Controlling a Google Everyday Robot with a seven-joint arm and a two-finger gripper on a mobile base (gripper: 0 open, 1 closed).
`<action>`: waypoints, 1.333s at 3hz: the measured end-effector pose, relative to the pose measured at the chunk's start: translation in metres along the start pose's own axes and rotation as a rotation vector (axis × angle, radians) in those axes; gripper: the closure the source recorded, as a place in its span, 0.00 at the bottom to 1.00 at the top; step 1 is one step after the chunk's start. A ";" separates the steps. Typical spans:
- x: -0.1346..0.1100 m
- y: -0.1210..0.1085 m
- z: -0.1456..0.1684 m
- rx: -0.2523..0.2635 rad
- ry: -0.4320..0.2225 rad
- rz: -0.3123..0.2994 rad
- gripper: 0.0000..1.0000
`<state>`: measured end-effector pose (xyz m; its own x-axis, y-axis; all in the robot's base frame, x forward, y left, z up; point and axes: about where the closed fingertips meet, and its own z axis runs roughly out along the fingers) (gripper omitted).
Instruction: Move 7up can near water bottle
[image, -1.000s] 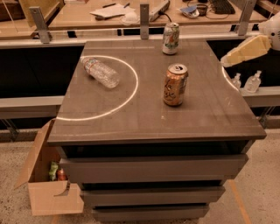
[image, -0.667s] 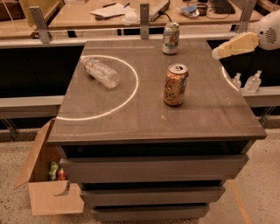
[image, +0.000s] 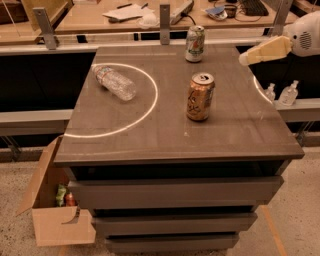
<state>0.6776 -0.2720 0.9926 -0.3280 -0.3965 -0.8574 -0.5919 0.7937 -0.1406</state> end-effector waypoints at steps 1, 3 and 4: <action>-0.025 0.000 0.055 -0.008 -0.124 0.024 0.00; -0.048 0.014 0.137 -0.032 -0.200 0.045 0.00; -0.056 0.015 0.170 -0.028 -0.200 0.041 0.00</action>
Offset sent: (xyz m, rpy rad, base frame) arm 0.1058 0.0768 -0.0191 0.1813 -0.1526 0.0238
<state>0.8120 -0.1597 0.9547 -0.2013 -0.2629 -0.9436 -0.6025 0.7928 -0.0924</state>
